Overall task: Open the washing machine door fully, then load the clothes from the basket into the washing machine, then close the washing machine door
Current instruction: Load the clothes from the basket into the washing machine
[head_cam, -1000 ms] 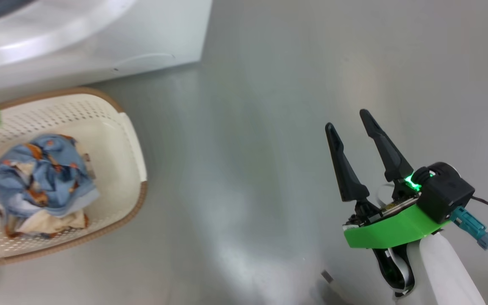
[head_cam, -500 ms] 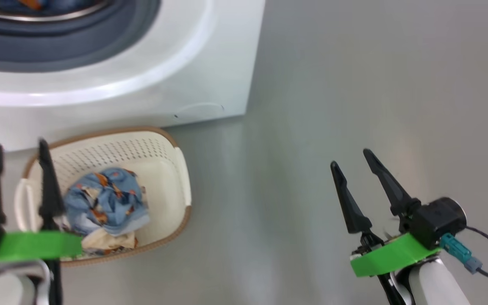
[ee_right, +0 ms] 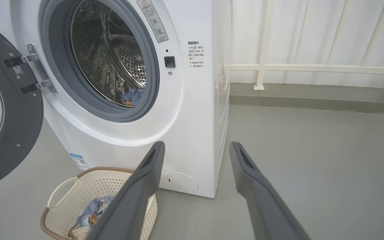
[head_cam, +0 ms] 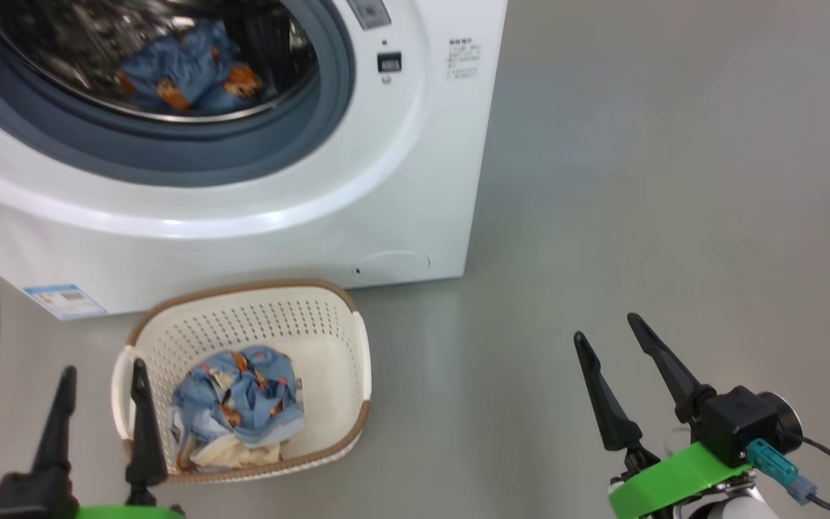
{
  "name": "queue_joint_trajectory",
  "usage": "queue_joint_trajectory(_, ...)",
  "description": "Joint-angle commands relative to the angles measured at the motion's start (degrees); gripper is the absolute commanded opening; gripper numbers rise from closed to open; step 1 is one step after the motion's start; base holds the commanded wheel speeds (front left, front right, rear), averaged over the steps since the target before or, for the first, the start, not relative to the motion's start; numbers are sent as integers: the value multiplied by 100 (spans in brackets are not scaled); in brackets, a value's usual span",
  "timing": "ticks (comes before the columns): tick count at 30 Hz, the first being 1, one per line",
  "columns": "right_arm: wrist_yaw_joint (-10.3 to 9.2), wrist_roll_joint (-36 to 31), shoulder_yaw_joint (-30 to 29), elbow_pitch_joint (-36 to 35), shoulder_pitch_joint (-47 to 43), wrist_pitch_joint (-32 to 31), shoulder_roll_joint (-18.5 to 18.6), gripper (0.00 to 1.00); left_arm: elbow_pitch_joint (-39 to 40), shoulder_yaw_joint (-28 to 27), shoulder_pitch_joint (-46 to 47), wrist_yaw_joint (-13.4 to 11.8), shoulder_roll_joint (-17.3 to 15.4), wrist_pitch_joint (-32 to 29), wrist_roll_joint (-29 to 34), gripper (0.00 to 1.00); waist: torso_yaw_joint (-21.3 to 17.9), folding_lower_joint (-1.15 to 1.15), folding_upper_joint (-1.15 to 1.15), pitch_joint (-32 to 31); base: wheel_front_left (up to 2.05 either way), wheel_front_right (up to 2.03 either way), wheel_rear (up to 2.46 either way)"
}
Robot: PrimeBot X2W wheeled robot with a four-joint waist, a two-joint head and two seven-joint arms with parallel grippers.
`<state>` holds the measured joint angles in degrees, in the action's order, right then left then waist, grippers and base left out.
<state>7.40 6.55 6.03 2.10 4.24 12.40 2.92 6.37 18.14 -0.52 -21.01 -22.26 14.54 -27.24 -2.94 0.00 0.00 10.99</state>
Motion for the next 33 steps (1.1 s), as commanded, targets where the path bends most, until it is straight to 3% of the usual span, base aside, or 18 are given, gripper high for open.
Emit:
queue_joint_trajectory(1,9,-68,103,-208,-64,-31,-4,100,176,-177,12,-78,-106,43,90,100,93,0,0,-335,0,0,0)
queue_joint_trajectory(33,9,-2,-85,-659,-604,-438,-4,100,295,-80,-393,-283,-54,-4,65,100,263,0,0,-838,0,0,0)
